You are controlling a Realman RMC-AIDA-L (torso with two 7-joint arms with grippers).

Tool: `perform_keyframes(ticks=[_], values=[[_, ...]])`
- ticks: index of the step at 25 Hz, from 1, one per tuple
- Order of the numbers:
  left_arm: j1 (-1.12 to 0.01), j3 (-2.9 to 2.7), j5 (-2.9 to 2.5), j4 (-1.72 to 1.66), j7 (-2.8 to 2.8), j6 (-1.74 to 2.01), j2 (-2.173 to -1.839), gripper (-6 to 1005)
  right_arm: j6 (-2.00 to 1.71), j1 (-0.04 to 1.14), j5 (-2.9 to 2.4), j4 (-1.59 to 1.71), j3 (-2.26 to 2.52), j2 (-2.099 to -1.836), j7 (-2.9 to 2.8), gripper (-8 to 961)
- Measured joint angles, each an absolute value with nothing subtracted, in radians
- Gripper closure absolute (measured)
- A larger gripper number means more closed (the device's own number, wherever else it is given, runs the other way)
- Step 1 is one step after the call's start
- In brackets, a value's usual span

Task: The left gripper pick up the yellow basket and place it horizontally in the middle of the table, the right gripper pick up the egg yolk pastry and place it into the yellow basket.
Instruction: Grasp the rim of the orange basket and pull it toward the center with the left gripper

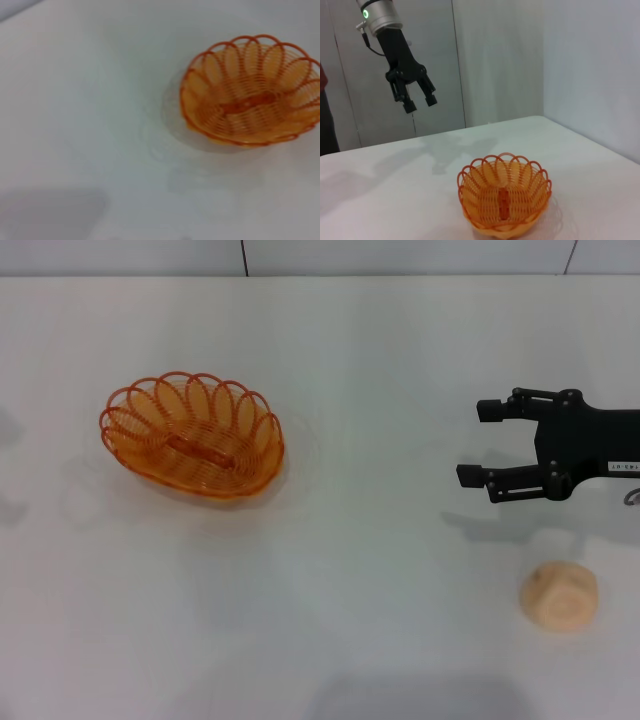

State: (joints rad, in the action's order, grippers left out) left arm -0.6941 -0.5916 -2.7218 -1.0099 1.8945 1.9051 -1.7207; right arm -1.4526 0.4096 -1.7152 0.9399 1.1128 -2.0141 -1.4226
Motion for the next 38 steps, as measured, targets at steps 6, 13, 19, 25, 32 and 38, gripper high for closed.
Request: perform_keyframes(ticks=[6,13,19,25,32,38], values=[[-0.698,-0.596,-2.724,-1.011,1.878,1.835,-1.731,132,-1.453,0.41,-1.71,0.939,1.114,-2.014,-1.421,82],[-0.704,-0.6,-2.718,-0.973,1.846,1.725,-1.77,132,-1.452,0.416,-1.707,0.936,1.114,-2.014,-1.42,82],[-0.715,-0.604,-2.684,-0.933,1.809,1.656,-1.8,133,-1.452,0.419,-1.702,0.938,1.114,-2.014,-1.419,82],[-0.742,-0.606,-2.623,-0.87,1.769,1.632,-1.802,133,-1.454,0.419,-1.698,0.938,1.114,-2.014,-1.419,82],[-0.785,-0.634,-2.632,-0.76,1.746,1.593,-1.801,134,-1.454,0.419,-1.698,0.939,1.114,-2.014,-1.419,82],[-0.795,-0.66,-2.649,-0.747,1.755,1.557,-1.802,134,-1.454,0.416,-1.698,0.937,1.114,-2.014,-1.419,82]])
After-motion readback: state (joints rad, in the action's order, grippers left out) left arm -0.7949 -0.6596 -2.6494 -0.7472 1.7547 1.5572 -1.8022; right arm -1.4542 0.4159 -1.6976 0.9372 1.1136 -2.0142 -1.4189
